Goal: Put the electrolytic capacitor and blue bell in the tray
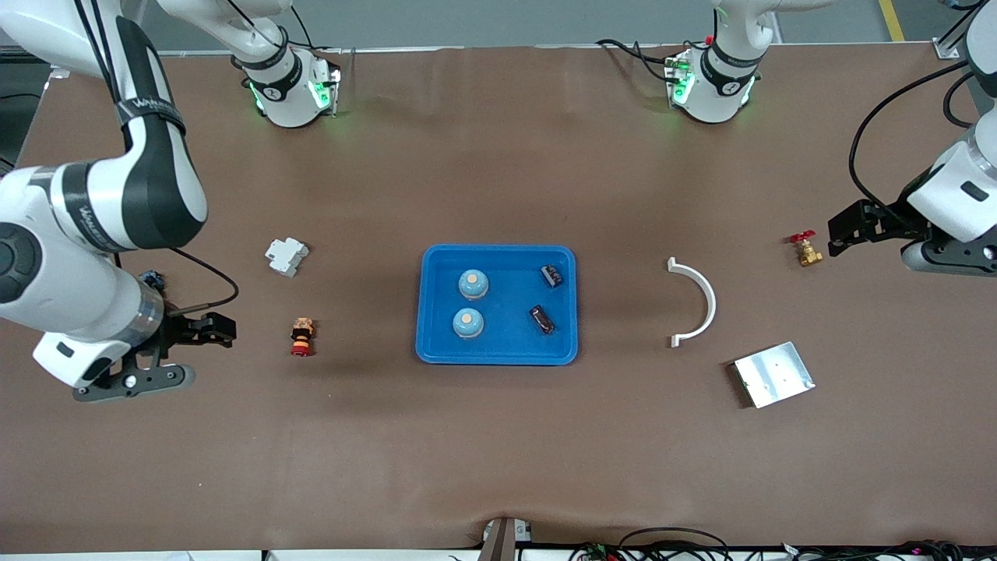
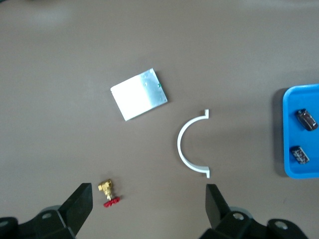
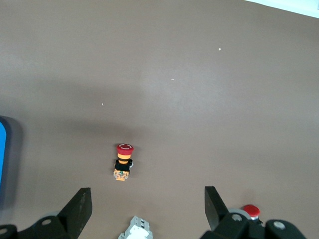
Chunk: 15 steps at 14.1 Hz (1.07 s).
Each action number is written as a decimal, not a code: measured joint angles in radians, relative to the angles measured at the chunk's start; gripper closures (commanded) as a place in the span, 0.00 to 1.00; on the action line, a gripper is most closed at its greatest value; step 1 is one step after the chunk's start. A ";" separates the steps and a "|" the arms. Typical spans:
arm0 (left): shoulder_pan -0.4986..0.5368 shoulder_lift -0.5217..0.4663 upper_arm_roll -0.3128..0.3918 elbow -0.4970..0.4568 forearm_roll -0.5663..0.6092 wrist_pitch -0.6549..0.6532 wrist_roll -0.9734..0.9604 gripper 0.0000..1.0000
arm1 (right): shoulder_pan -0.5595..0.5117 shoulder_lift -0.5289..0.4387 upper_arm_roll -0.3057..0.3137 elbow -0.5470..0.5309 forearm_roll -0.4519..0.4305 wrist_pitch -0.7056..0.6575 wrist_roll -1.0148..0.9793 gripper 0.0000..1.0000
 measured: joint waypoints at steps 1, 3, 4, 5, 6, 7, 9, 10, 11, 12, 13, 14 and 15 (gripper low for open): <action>0.002 -0.003 0.002 0.001 0.000 -0.003 0.000 0.00 | -0.001 -0.006 -0.003 -0.001 0.000 -0.007 0.000 0.00; 0.004 -0.003 0.003 0.009 0.000 -0.003 0.000 0.00 | -0.010 -0.018 -0.009 -0.001 0.000 -0.041 0.003 0.00; 0.004 -0.003 0.003 0.011 0.000 -0.003 0.000 0.00 | -0.019 -0.029 -0.010 -0.001 0.000 -0.064 0.005 0.00; 0.004 -0.003 0.002 0.012 0.000 -0.003 -0.001 0.00 | -0.027 -0.042 -0.011 -0.001 0.000 -0.086 0.009 0.00; 0.004 -0.003 0.001 0.012 0.000 -0.005 -0.002 0.00 | -0.036 -0.056 -0.011 -0.001 0.000 -0.101 0.015 0.00; 0.003 -0.003 0.000 0.011 -0.001 -0.008 -0.005 0.00 | -0.041 -0.071 -0.012 -0.002 0.000 -0.111 0.025 0.00; 0.002 -0.005 -0.002 0.007 -0.002 -0.009 -0.019 0.00 | -0.047 -0.101 -0.019 -0.003 0.001 -0.136 0.054 0.00; 0.002 -0.007 -0.003 0.001 -0.005 -0.009 -0.033 0.00 | -0.047 -0.114 -0.031 -0.003 0.013 -0.143 0.060 0.00; 0.002 -0.010 -0.003 -0.008 -0.008 -0.008 -0.040 0.00 | -0.048 -0.129 -0.050 -0.004 0.041 -0.144 0.062 0.00; 0.002 -0.017 -0.003 -0.024 -0.009 -0.001 -0.045 0.00 | -0.049 -0.143 -0.074 -0.004 0.080 -0.144 0.062 0.00; 0.003 -0.026 -0.003 -0.042 -0.009 0.011 -0.049 0.00 | -0.051 -0.157 -0.093 -0.004 0.115 -0.151 0.062 0.00; 0.003 -0.034 -0.003 -0.055 -0.009 0.020 -0.051 0.00 | -0.056 -0.168 -0.104 -0.004 0.139 -0.168 0.062 0.00; 0.003 -0.040 -0.002 -0.063 -0.009 0.024 -0.051 0.00 | -0.059 -0.180 -0.108 -0.005 0.151 -0.189 0.062 0.00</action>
